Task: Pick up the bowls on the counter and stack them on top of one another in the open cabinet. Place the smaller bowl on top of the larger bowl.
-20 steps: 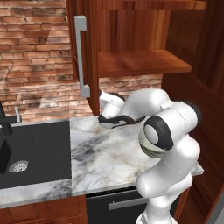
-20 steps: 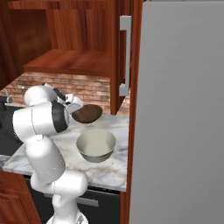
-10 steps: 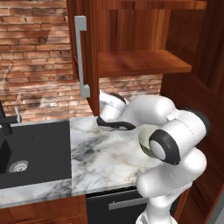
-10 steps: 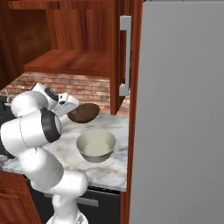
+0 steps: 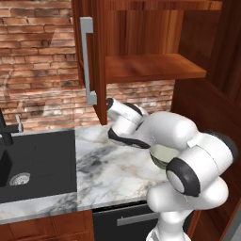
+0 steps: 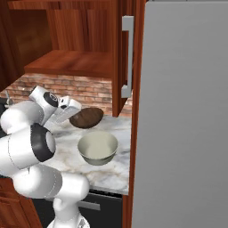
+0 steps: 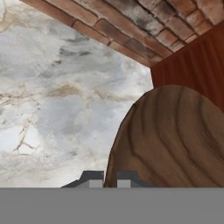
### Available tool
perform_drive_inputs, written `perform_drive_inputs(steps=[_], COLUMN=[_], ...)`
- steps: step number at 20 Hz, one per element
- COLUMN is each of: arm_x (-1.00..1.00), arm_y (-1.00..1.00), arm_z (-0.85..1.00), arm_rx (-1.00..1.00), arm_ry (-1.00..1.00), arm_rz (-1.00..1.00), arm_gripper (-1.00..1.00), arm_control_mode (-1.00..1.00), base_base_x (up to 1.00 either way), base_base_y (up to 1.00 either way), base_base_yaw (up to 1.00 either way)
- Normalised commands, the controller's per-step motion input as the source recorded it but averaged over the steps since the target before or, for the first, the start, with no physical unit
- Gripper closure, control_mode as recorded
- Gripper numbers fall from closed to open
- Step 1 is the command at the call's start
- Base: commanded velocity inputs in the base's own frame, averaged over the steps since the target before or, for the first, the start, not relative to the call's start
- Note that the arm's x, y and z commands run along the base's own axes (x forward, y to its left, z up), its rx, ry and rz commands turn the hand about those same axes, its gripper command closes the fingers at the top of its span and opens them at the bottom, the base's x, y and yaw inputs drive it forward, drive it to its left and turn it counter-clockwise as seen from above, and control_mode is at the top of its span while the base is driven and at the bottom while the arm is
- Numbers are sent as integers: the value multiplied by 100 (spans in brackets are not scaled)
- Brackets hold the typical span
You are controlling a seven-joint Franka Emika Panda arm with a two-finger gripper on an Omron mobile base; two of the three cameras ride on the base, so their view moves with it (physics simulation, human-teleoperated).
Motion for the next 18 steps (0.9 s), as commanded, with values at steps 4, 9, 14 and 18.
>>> perform_drive_inputs(steps=[4,9,14,18], arm_x=[-33,-38,-40,-30], arm_y=[-30,-29,-24,-12], arm_z=[11,5,0,0], arm_rx=[0,0,0,0], arm_ry=[0,0,0,0], arm_rz=[0,0,0,0], arm_gripper=[100,100,100,100], arm_control_mode=[-100,-100,-100,-100], base_base_x=[0,0,0,0], base_base_y=[0,0,0,0], base_base_yaw=[0,0,0,0])
